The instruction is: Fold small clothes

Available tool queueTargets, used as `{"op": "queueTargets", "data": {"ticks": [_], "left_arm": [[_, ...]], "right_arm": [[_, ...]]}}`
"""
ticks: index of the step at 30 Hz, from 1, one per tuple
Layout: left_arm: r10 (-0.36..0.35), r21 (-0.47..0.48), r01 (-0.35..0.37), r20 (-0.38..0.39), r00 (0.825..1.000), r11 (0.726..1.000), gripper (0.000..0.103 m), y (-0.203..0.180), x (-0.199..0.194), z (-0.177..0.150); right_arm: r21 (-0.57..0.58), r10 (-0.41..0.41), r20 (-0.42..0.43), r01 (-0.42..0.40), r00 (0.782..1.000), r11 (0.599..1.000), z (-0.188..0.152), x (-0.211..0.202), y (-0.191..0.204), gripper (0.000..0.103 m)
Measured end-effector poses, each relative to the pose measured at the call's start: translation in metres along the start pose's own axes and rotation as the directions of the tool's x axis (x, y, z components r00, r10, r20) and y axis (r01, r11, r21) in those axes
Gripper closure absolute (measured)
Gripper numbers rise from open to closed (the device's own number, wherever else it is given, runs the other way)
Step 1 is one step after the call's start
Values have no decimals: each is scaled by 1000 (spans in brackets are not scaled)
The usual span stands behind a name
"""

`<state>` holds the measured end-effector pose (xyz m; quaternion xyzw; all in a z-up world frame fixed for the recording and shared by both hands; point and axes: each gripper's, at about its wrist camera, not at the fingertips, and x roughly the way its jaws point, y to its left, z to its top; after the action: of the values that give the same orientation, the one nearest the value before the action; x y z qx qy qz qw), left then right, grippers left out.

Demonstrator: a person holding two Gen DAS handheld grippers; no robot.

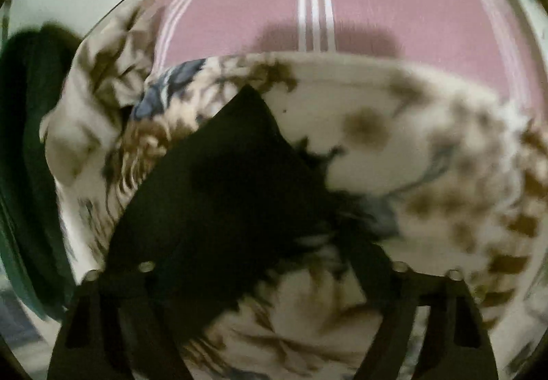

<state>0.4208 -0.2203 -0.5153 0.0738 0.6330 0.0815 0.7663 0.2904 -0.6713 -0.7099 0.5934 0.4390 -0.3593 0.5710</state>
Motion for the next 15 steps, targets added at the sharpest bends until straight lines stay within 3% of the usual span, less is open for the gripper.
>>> {"op": "queueTargets", "data": {"ticks": [1,2,3,5,10,13,14,15], "left_arm": [[0,9,0,-5,1000,1000,0,-6,7,2],[1,20,-1,-12,1000,1000,0,-11,12,3],[-3,23,3,-14,1000,1000,0,-14,15,5],[-13,30,13,-8,1000,999,0,-19,16,7],[-34,58,33,10,999,998,0,-29,13,11],[-44,70,43,8,999,997,0,-30,16,12],[-48,72,48,5,999,996,0,-30,18,12],[-49,76,49,2,999,996,0,-29,20,13]], "right_arm": [[42,17,14,-17,1000,999,0,3,-3,55],[74,29,32,-31,999,997,-2,3,-4,85],[102,54,41,-58,998,993,-3,2,-5,98],[111,73,62,-80,995,991,-7,-5,-2,99],[74,-4,136,-6,991,997,-7,-37,7,99],[37,-10,70,7,997,999,1,-28,10,98],[31,-7,50,5,999,1000,1,-26,11,89],[17,0,24,-1,1000,1000,1,-19,16,70]]}}
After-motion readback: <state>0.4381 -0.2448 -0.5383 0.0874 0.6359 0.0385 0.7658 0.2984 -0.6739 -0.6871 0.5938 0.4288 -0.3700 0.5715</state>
